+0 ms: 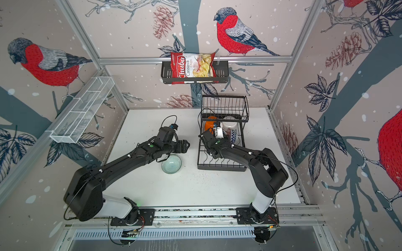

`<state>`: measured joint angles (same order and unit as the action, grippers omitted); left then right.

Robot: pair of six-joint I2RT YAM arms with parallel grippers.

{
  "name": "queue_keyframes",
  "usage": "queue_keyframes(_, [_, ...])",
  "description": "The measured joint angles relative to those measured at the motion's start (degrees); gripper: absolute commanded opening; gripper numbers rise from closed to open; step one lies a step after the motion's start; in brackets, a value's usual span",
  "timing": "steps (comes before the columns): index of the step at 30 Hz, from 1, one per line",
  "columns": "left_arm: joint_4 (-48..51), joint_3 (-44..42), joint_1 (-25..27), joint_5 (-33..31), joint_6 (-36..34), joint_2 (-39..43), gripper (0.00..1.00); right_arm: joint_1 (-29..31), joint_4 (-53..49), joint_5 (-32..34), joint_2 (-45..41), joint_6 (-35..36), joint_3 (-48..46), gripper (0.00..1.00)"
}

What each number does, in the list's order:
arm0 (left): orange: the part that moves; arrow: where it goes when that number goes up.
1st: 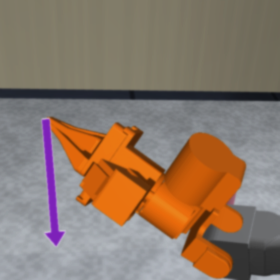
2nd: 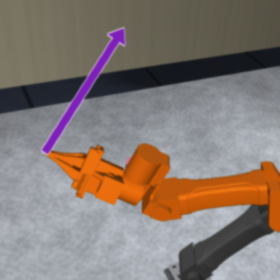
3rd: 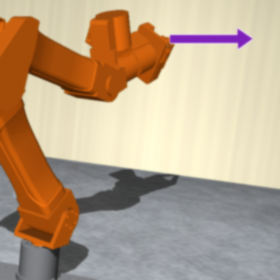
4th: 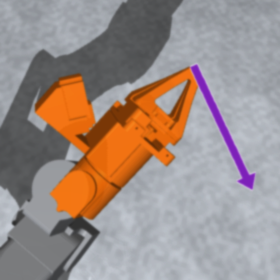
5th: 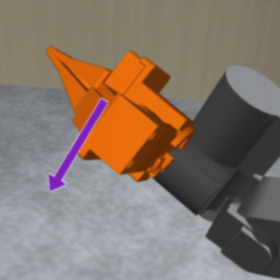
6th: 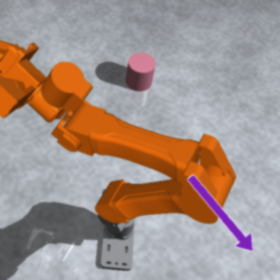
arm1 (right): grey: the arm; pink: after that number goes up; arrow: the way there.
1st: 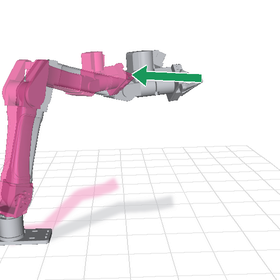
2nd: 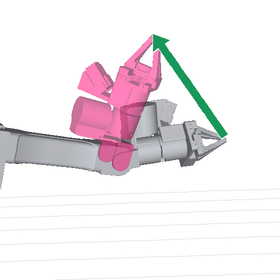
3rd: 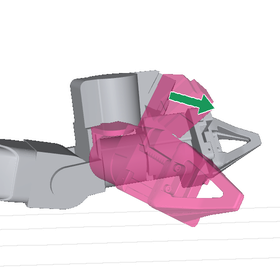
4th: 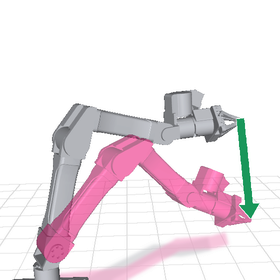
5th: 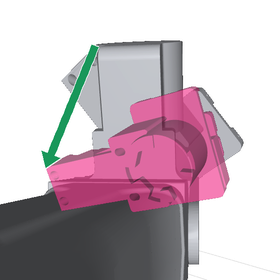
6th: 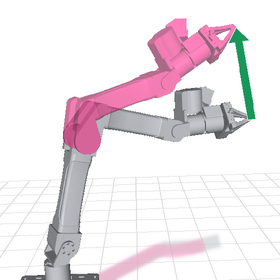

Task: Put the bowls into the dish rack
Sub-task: 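Lower the blue bowl on edge into the rack beside the patterned bowl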

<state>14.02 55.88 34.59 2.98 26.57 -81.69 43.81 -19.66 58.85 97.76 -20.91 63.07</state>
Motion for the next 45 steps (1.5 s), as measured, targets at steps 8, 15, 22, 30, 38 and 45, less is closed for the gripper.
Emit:
queue_keyframes(8, [0.0,-1.1,-1.0,0.0,0.0,0.7,0.86,-0.1,1.2,2.5,2.3,1.6,0.9,0.0])
queue_keyframes(15, [0.0,-1.8,-1.5,0.0,0.0,1.2,0.86,-0.1,1.3,4.3,4.0,2.9,2.1,0.0])
queue_keyframes(22, [0.0,-2.4,-2.1,0.0,0.0,1.7,0.86,-0.1,1.2,6.0,5.7,4.0,3.3,0.0])
queue_keyframes(30, [0.0,-2.9,-2.6,0.0,-0.1,2.0,0.86,0.3,-0.2,8.5,7.8,4.5,5.2,0.0])
queue_keyframes(38, [0.0,-3.6,-3.1,0.0,-0.5,2.2,0.86,0.4,-1.8,10.3,8.7,5.5,6.5,0.0])
queue_keyframes(45, [0.0,-3.9,-3.3,0.1,-1.0,2.3,0.86,1.1,-2.5,12.0,10.3,5.5,8.2,0.0])
